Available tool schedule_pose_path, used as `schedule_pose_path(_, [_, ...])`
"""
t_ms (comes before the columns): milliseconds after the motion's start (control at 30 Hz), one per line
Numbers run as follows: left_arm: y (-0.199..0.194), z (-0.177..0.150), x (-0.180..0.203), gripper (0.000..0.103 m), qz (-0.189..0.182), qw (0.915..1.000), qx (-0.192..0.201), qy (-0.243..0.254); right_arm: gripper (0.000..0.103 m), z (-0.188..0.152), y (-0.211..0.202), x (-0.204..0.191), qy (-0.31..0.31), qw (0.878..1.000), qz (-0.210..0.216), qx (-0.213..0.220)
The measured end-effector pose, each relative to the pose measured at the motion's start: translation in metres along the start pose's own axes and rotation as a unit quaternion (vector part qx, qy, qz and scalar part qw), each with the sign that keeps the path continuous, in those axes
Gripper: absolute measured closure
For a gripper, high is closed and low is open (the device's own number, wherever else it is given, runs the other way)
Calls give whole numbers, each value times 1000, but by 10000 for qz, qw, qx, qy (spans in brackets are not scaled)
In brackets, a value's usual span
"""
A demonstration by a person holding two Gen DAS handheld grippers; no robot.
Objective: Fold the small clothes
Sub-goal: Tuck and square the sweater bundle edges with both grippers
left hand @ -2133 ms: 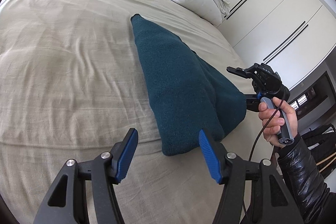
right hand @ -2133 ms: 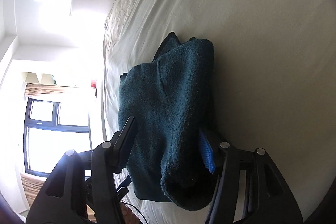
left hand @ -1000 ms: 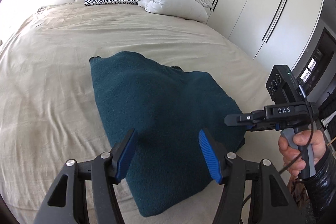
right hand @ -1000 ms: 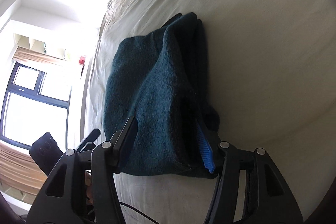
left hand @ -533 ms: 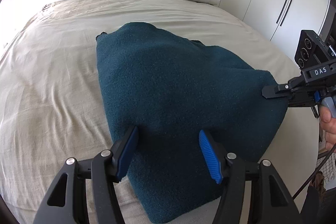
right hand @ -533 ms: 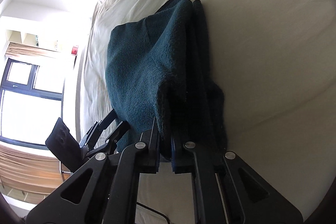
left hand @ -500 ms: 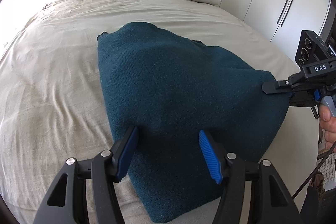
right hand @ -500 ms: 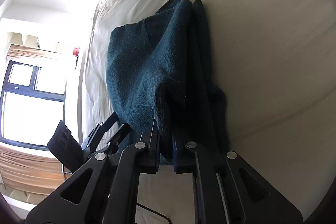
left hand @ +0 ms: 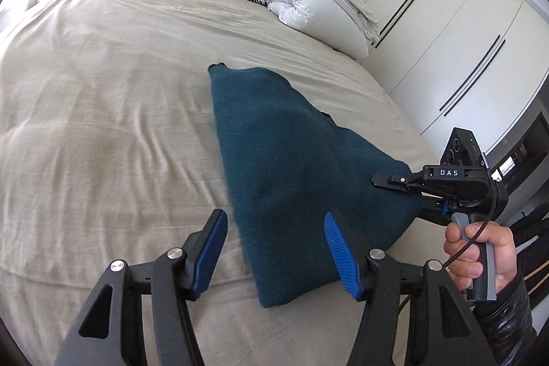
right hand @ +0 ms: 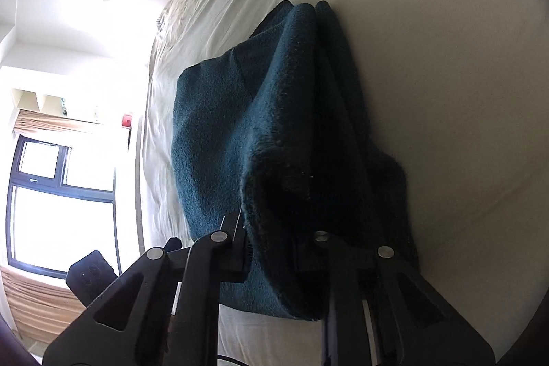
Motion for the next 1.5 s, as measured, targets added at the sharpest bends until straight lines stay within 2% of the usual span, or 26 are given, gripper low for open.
schedule_pose_path(100, [-45,-11,-42,41,-47,9989,211,-423,90,-3,-7,-35,-406,9965,-684,268])
schedule_pose_path(233, [-118,-26,-110,41,156,9928,698,-957,90,-22,11,-112,-1033,9881,-1083,365])
schedule_pose_path(333, [-168,-41,-164,41,458,9841,1009,-1385,90,-58,61,-185,-1774,9766,-1218,51])
schedule_pose_path(400, [-192,-55,-200,41,631,9767,1151,-1699,87,-80,100,-226,-2054,9712,-1194,-160])
schedule_pose_path(500, [-214,-72,-244,41,791,9659,1250,-2124,87,-117,164,-274,-2377,9625,-1207,-513])
schedule_pose_path(567, [-221,-83,-261,41,846,9612,1306,-2280,87,-147,207,-297,-2754,9492,-1329,-739])
schedule_pose_path(633, [-221,-92,-272,41,886,9586,1290,-2381,71,-175,245,-307,-2943,9386,-1490,-1008])
schedule_pose_path(667, [-219,-95,-274,41,881,9584,1256,-2409,63,-188,258,-311,-3005,9365,-1402,-1143])
schedule_pose_path(733, [-211,-96,-273,41,873,9598,1156,-2403,61,-210,267,-322,-2969,9413,-873,-1348])
schedule_pose_path(800, [-204,-91,-267,41,857,9628,1139,-2297,60,-223,256,-329,-3110,9385,-567,-1390])
schedule_pose_path(833, [-203,-88,-264,41,848,9637,1155,-2255,60,-225,241,-331,-3195,9385,-396,-1250])
schedule_pose_path(900, [-196,-78,-255,41,773,9661,1153,-2178,60,-209,203,-321,-3135,9465,-252,-725])
schedule_pose_path(967, [-185,-63,-241,41,670,9713,1138,-1980,60,-177,166,-297,-2879,9564,-457,-176])
schedule_pose_path(1000, [-178,-56,-231,41,632,9743,1116,-1853,59,-150,156,-282,-2714,9606,-600,10])
schedule_pose_path(1067, [-160,-38,-209,41,553,9814,1029,-1523,59,-126,138,-255,-2345,9697,-686,-20])
schedule_pose_path(1133, [-137,-23,-193,41,556,9879,930,-1113,59,-116,135,-248,-2316,9707,-609,-214])
schedule_pose_path(1233, [-100,-7,-197,41,690,9911,571,-989,59,-116,154,-262,-2651,9602,-808,-341])
schedule_pose_path(1333, [-91,3,-209,41,753,9909,587,-944,59,-112,208,-277,-2893,9470,-1241,-645])
schedule_pose_path(1500, [-93,-5,-229,41,617,9889,669,-1176,61,-91,287,-269,-3522,9013,-2419,-710])
Point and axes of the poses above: each gripper's, at about its wrist camera, not at the fingertips, and y roughly the way its jaws point, x to its right, z to its top, the point moved 9 cm from there along y, roughly the way its jaws point, and after that the axes turned 8 degrees about -x, right-handed, at the moved point
